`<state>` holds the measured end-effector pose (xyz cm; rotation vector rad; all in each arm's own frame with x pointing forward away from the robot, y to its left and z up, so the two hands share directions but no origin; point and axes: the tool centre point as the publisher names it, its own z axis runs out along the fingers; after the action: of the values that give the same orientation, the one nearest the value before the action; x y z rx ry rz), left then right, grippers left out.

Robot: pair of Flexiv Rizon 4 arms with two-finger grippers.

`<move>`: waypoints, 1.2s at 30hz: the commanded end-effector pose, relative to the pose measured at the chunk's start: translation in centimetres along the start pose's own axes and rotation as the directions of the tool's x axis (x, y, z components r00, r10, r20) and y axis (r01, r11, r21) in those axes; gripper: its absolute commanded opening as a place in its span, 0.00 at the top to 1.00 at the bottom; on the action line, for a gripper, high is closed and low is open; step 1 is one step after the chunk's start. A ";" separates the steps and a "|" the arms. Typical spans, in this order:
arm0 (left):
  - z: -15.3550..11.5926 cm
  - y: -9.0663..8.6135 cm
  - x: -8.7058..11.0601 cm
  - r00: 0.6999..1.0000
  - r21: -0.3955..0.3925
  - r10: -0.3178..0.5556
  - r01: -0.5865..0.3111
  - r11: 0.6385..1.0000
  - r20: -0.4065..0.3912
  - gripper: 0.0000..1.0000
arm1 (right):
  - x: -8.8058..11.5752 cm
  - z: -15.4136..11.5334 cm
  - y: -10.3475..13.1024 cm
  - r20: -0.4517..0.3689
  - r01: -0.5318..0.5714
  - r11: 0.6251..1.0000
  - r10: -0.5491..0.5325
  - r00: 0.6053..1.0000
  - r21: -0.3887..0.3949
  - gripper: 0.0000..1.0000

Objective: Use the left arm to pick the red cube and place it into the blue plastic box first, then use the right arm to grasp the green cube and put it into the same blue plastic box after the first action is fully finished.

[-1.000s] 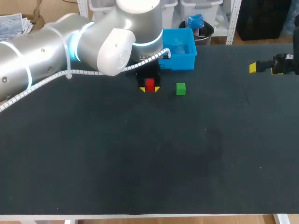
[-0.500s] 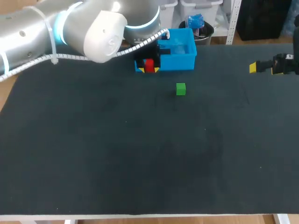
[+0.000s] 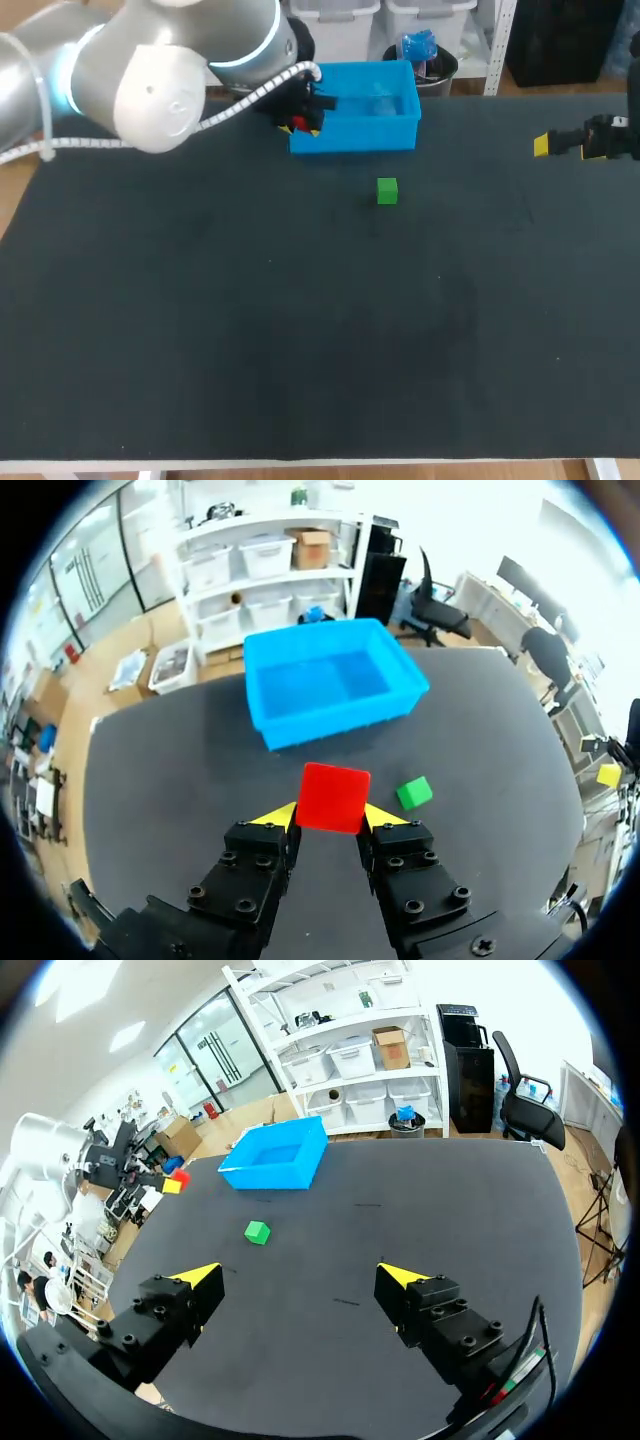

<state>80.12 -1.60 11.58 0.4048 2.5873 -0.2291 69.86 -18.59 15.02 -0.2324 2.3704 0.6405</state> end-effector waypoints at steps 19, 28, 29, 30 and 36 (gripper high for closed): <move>1.3 0.8 -1.8 1.000 0.035 -0.013 0.013 0.999 0.009 1.00 | 0.0 0.1 0.0 -0.001 0.000 1.000 0.000 1.000 0.003 0.00; 3.8 1.4 -6.7 1.000 0.015 -0.003 0.003 1.000 0.021 1.00 | 0.0 0.1 0.0 -0.001 0.000 1.000 0.000 1.000 0.003 0.00; 4.1 1.5 -7.2 1.000 0.014 -0.002 0.002 1.000 0.021 1.00 | 0.0 0.1 0.0 -0.001 0.000 1.000 0.000 1.000 0.003 0.00; 4.4 1.6 -7.6 1.000 0.015 -0.001 0.001 1.000 0.021 1.00 | 0.0 0.1 0.0 -0.001 0.000 1.000 0.000 1.000 0.003 0.00; 6.6 2.2 -10.9 1.000 0.013 0.009 -0.009 1.000 0.025 1.00 | 0.0 0.1 0.0 -0.001 0.000 1.000 0.000 1.000 0.003 0.00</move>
<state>88.96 -2.38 11.62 0.4000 2.5198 -0.2450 69.86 -18.59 15.02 -0.2323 2.3704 0.6405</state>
